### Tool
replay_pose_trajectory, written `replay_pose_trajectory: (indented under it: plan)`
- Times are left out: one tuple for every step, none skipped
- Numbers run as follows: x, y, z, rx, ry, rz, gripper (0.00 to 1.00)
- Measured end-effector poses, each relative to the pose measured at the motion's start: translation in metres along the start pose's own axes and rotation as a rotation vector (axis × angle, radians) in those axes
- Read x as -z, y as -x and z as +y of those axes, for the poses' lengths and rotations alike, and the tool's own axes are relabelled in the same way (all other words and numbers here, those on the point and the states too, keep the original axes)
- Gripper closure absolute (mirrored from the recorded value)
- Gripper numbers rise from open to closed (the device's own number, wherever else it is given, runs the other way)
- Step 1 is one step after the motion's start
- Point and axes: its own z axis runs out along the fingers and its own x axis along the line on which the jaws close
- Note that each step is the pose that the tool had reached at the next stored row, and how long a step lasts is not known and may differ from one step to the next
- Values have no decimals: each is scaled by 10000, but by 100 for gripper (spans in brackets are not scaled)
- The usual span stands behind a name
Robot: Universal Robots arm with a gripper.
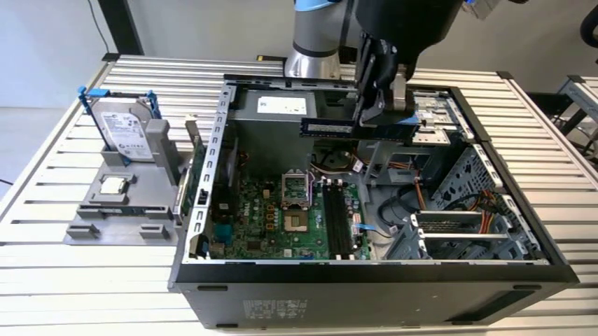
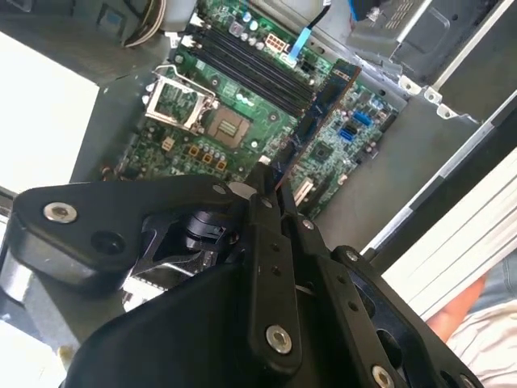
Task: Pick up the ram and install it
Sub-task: 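Pick up the ram and move it above insertion slot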
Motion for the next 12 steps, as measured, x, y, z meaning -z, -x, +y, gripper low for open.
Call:
replay_pose_trajectory:
  plan:
    - [-19,4,-24,0,0,5,100]
    - [-35,8,-44,0,0,9,100]
    - [-52,14,-64,0,0,12,100]
    - [-67,21,-80,1,1,14,100]
    - [-83,33,-91,0,0,13,100]
    - [-99,46,-102,0,0,13,100]
    - [-114,59,-114,0,0,15,100]
    - [-133,75,-128,0,0,14,100]
    - [-151,89,-141,-3,0,14,100]
    - [-169,101,-152,-7,0,14,100]
    - [-187,116,-164,-12,0,13,100]
    - [-203,135,-177,-15,-1,12,100]
